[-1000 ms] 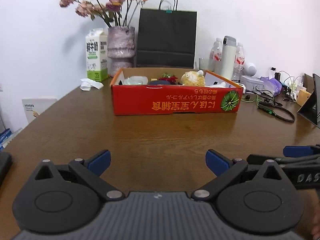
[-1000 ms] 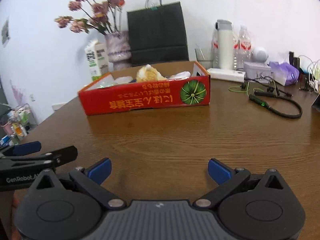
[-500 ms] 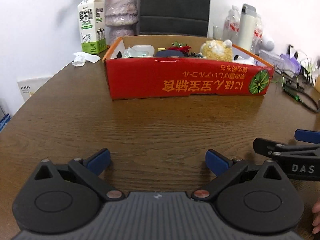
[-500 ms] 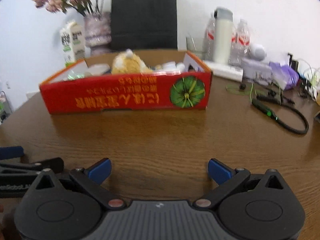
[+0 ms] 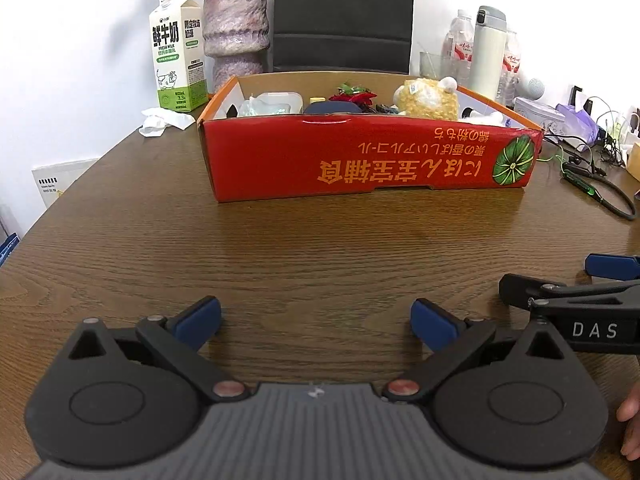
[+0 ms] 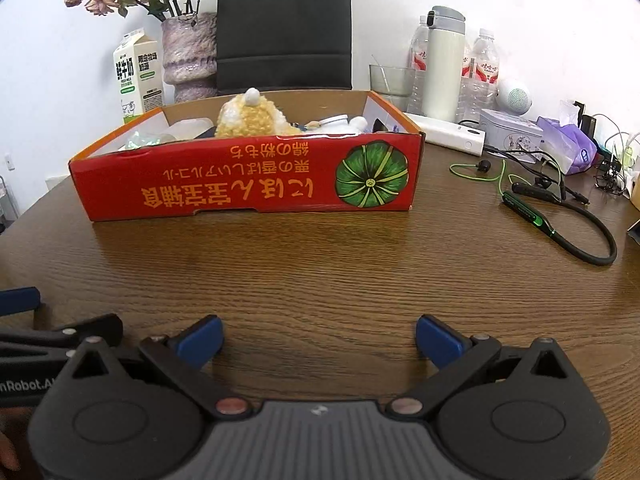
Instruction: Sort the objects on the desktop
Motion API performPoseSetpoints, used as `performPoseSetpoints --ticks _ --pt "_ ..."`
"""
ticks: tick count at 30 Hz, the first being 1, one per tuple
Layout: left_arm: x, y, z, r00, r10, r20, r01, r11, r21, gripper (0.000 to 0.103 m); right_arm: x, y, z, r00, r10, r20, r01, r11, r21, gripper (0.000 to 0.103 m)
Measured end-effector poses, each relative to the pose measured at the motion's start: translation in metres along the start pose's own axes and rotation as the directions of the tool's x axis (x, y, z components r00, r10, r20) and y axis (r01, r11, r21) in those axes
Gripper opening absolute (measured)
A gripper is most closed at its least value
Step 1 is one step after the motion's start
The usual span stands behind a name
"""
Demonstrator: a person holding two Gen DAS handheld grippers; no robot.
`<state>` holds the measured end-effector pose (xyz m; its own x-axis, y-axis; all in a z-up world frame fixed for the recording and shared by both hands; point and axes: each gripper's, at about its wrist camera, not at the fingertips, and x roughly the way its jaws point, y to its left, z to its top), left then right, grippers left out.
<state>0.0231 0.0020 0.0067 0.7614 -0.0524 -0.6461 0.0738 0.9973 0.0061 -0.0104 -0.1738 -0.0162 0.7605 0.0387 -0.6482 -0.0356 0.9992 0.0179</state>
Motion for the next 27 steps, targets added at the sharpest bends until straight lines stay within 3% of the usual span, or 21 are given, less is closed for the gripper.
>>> performPoseSetpoints --ticks 27 --pt "-0.0005 0.0 -0.001 1.0 0.0 -0.001 0.0 1.0 0.0 0.103 -0.0007 0.0006 0.0002 1.0 0.006 0.0 -0.006 1.0 -0.005 0.103"
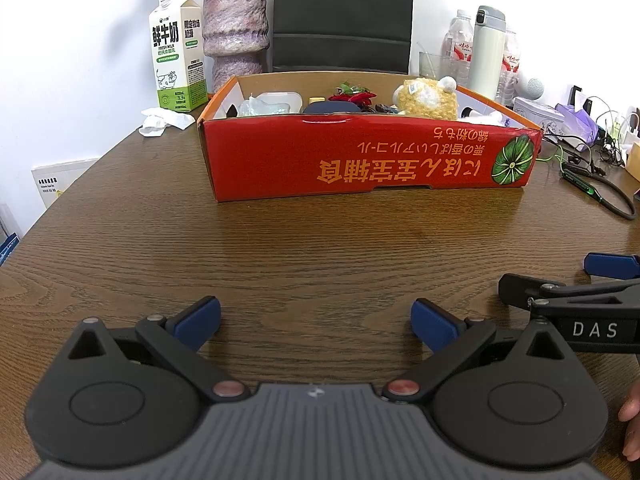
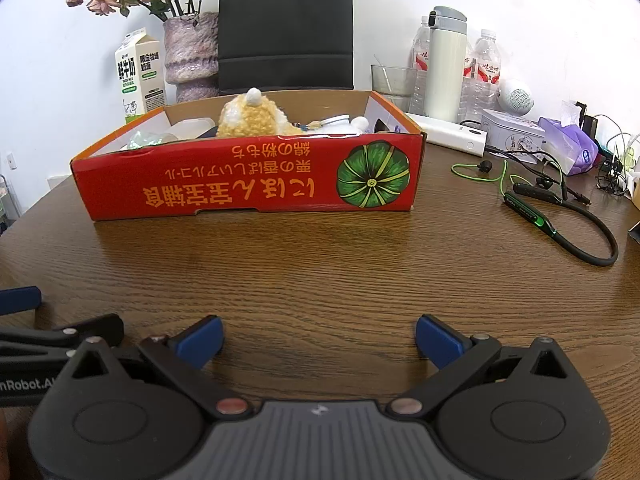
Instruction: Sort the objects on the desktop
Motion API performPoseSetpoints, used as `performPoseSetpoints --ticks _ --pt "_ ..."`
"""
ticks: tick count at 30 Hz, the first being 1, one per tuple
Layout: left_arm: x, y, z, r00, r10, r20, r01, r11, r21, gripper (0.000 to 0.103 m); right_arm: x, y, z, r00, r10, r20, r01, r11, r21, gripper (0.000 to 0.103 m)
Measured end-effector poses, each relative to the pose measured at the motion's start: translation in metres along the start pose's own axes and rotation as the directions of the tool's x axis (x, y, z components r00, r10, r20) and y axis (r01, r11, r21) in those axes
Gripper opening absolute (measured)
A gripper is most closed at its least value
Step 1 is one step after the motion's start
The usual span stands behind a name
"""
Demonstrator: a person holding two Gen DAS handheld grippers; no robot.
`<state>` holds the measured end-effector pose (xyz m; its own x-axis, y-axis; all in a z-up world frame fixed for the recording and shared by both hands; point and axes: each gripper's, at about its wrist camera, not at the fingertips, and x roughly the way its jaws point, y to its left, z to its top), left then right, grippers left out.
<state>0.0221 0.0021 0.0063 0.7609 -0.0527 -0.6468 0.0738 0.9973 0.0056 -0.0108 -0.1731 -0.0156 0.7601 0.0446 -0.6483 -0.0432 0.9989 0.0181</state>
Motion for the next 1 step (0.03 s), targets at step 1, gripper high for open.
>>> performPoseSetpoints --ticks 1 --pt "-0.0003 0.0004 -0.0002 1.0 -0.002 0.0 0.002 1.0 -0.001 0.103 -0.0003 -0.0004 -0.0002 1.0 0.002 0.0 -0.002 1.0 -0.001 0.103"
